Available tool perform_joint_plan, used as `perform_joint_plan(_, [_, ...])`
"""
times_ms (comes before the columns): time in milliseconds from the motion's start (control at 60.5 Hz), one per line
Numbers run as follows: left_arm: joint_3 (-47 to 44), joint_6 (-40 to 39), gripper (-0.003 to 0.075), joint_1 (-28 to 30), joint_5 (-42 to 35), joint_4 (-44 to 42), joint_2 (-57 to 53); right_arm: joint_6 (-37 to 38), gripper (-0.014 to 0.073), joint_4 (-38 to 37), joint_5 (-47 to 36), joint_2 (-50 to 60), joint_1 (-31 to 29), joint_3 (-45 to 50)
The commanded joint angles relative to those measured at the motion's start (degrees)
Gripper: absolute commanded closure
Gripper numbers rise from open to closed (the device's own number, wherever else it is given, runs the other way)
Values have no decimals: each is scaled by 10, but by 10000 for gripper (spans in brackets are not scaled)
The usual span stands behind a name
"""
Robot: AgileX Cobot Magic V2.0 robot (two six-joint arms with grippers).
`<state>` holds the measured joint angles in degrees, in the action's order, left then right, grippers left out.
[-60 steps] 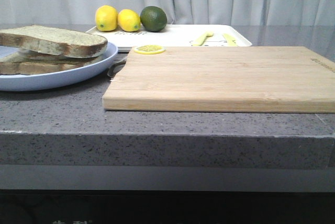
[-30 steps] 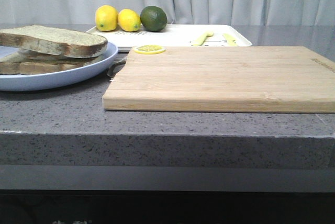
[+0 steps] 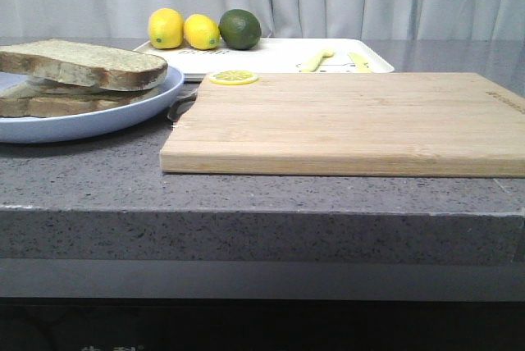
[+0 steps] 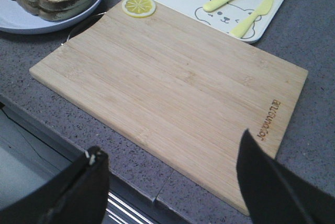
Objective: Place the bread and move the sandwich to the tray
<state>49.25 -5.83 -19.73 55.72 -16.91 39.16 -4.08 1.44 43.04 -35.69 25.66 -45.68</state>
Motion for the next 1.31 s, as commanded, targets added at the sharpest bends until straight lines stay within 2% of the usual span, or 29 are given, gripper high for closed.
perform_joint_plan(0, [37,-5,258,13,-22,-16,28,0,64,-2,-35,0,-3,-14])
perform_joint_plan(248, [119,-4,258,94,-22,17,147,0,64,-2,-35,0,-3,-14])
perform_joint_plan(347, [150,25,258,136,-25,65,194,0,64,-2,-35,0,-3,-14])
perform_joint_plan(645, [192,209,258,281,-41,364,321,0,64,-2,-35,0,-3,-14])
perform_joint_plan(761, [192,257,258,311,-43,467,365,0,64,-2,-35,0,-3,-14])
perform_joint_plan(877, [192,276,258,321,-51,514,409,0,64,-2,-35,0,-3,-14])
perform_joint_plan(1125, [192,277,258,321,-70,527,466,0,64,-2,-35,0,-3,-14])
perform_joint_plan(1290, [192,305,258,321,-71,562,490,0,64,-2,-35,0,-3,-14])
